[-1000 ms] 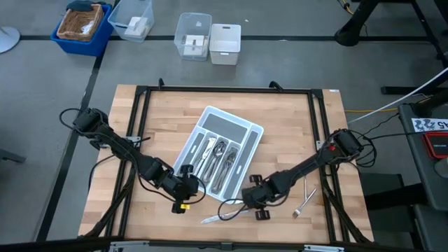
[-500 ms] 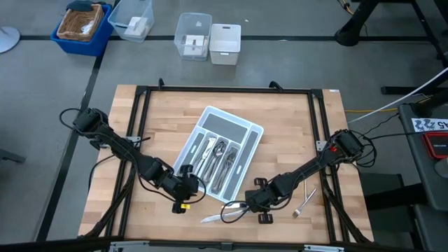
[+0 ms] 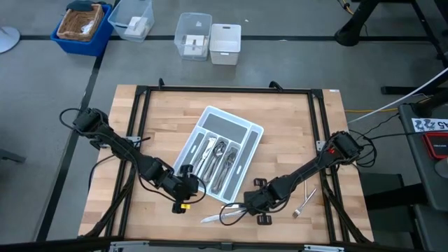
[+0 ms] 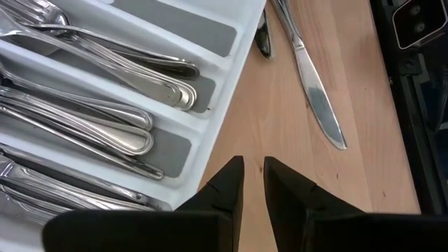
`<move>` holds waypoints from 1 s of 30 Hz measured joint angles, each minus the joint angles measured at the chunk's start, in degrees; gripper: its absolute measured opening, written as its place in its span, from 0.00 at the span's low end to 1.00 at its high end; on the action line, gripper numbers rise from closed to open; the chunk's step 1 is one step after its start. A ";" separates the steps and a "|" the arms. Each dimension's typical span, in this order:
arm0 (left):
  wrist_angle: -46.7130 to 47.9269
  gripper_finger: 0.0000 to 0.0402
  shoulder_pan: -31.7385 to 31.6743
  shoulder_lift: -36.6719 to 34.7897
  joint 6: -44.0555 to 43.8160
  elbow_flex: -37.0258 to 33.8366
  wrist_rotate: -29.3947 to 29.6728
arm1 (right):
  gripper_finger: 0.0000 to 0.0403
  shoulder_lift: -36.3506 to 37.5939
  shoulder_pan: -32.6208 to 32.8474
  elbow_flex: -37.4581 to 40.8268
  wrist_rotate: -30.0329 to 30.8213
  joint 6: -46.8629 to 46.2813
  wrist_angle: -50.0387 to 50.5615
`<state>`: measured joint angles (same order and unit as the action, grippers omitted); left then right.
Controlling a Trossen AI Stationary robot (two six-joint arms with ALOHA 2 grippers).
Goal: Sort silverware
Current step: Put the silver knife into the white cutlery tray
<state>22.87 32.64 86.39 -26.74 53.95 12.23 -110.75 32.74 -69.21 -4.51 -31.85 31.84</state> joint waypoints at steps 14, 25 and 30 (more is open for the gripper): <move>0.00 0.12 0.00 0.00 0.11 0.00 0.00 | 0.29 -0.10 -0.03 -1.18 -1.82 -1.57 0.13; 0.02 0.12 0.00 0.02 0.11 0.00 0.00 | 0.36 -0.86 -0.08 -1.42 1.92 -5.26 -0.35; 0.02 0.12 0.00 0.02 0.13 0.00 0.00 | 0.33 -2.84 -0.09 -1.64 0.40 -5.68 -0.23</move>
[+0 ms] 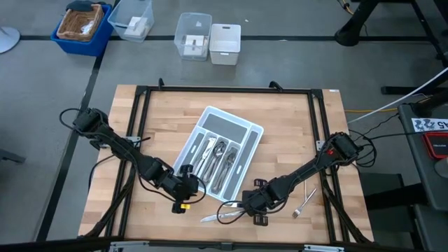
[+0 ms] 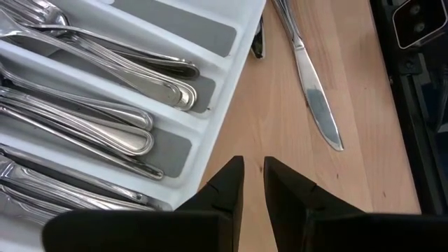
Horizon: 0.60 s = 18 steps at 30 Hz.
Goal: Sort silverware
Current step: Put the silver knife into the white cutlery tray
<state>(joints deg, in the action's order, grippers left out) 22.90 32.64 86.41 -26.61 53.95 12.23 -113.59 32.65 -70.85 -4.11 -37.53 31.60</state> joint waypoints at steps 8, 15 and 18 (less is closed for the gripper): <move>0.02 0.12 -0.01 0.00 0.00 0.00 0.00 | 0.23 -0.38 -0.08 0.07 0.22 -1.29 1.23; 0.02 0.12 -0.02 0.00 0.00 0.00 0.00 | 0.11 -0.41 -0.10 0.09 -0.33 -1.70 1.45; 0.02 0.12 0.00 0.00 0.00 0.00 0.00 | 0.09 -0.41 -0.10 0.09 -1.07 -1.72 1.26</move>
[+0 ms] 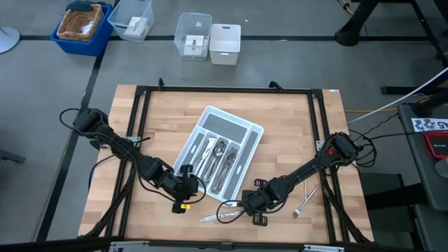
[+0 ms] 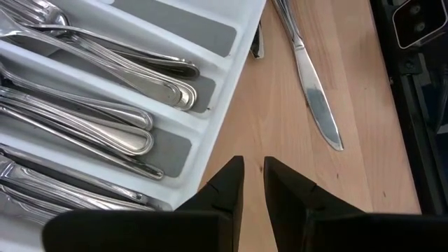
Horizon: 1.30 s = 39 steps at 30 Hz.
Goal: Sort silverware
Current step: Put the silver knife into the white cutlery tray
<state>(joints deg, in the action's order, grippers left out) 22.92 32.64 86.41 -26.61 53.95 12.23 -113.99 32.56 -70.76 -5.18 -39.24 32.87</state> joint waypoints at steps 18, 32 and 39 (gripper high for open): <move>-0.02 0.12 -0.01 0.00 0.00 0.00 0.00 | 0.09 3.45 0.17 0.48 -5.20 -0.33 1.15; -0.02 0.12 -0.02 0.00 -0.02 0.00 0.00 | 0.10 4.42 0.11 0.37 -9.74 -0.17 0.43; -0.04 0.12 -0.02 0.00 -0.02 0.00 0.00 | 0.10 4.49 0.09 0.27 -9.65 -2.76 0.29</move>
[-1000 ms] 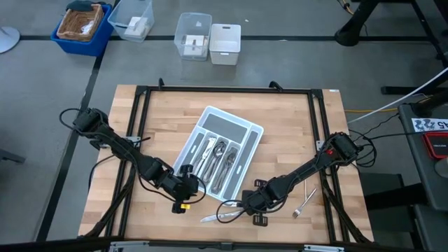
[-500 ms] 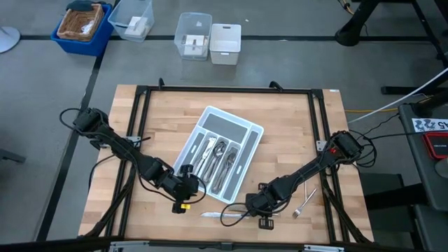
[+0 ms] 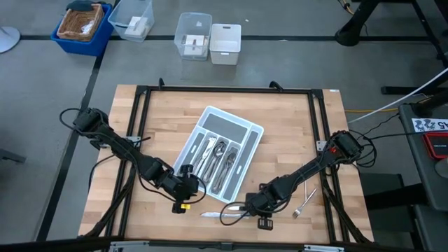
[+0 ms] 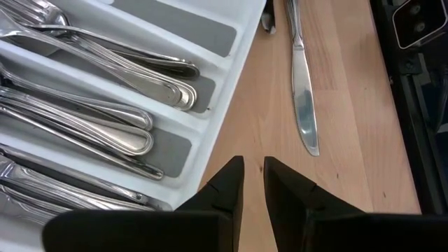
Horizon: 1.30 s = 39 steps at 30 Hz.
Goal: Sort silverware
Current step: Put the silver knife into the white cutlery tray
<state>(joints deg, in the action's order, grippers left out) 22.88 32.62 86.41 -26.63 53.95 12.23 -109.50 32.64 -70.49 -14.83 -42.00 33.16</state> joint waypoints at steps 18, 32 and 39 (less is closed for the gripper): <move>0.02 0.12 0.01 0.00 2.00 0.00 -0.01 | 0.24 0.12 -0.04 -0.12 -0.49 -4.88 -4.11; 0.09 0.12 0.00 0.00 3.57 0.00 0.00 | 0.28 -0.14 -0.02 -0.12 5.84 -6.62 -2.58; 0.13 0.12 0.00 0.00 5.72 0.00 0.00 | 0.28 -1.28 0.02 -0.12 6.34 -6.62 -2.66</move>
<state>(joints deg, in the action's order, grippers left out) 23.00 32.62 86.41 -20.91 53.95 12.23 -110.79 32.67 -70.61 -8.49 -48.62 30.50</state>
